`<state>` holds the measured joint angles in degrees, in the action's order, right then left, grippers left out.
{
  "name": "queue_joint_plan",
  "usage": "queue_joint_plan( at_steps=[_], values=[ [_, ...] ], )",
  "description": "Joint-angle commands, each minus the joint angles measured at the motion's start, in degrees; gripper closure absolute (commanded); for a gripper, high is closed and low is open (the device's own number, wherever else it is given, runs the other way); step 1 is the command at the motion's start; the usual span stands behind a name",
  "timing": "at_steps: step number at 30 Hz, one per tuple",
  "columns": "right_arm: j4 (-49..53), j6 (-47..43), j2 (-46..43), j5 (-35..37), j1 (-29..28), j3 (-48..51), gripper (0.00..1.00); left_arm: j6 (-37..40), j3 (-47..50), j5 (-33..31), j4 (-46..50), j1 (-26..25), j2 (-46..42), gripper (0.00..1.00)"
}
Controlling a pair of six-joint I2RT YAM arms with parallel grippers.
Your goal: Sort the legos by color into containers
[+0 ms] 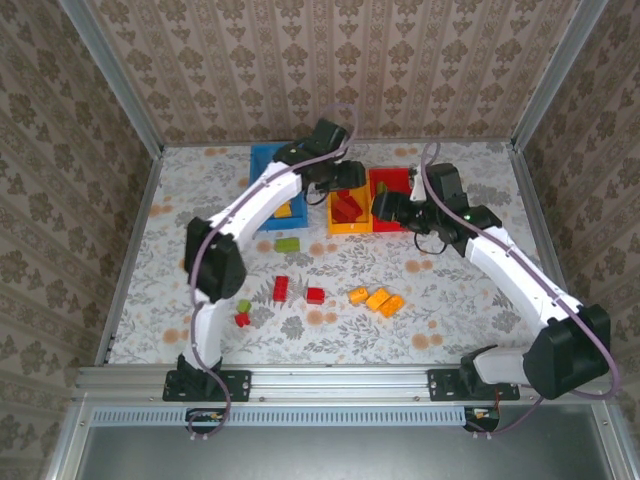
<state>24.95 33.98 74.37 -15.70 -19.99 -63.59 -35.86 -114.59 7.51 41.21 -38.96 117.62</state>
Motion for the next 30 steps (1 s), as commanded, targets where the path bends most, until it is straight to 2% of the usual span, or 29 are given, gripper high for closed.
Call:
queue_joint_plan(
  at_steps=[1, 5, 8, 10, 14, 19, 25, 30],
  values=[
    [11.09, -7.41, -3.44, 4.49, -4.35, 0.86, 0.27, 3.79, 10.22, 1.86, 0.25, 0.08, -9.06, 0.35],
    [19.16, -8.95, -6.06, 7.55, -9.53, 2.70, 0.28, 5.70, 25.87, 8.55, -0.11, -1.25, -17.99, 0.32],
    [23.58, -8.68, -9.20, 8.74, -13.28, 4.58, 0.28, 6.02, 35.08, 11.79, -0.24, -4.67, -21.67, 0.29],
    [26.15, -8.15, -11.08, 9.46, -15.16, 5.46, 0.27, 8.40, 37.92, 12.53, -0.15, -7.83, -22.17, 0.28],
    [29.21, -5.99, -14.87, 9.81, -15.88, 6.58, 0.27, 17.33, 42.33, 10.02, -2.47, -14.74, -21.83, 0.26],
    [28.33, -3.22, -22.14, 9.97, -15.80, 7.57, 0.22, 26.53, 42.25, 3.53, -4.42, -20.07, -18.74, 0.24],
    [28.24, -0.04, -28.43, 7.98, -15.74, 7.65, 0.19, 35.53, 39.90, -4.15, -5.22, -22.75, -13.19, 0.24],
    [28.77, 1.52, -30.70, 7.84, -15.52, 6.53, 0.17, 38.98, 38.50, -7.37, -6.34, -23.63, -9.08, 0.23]
  ],
)
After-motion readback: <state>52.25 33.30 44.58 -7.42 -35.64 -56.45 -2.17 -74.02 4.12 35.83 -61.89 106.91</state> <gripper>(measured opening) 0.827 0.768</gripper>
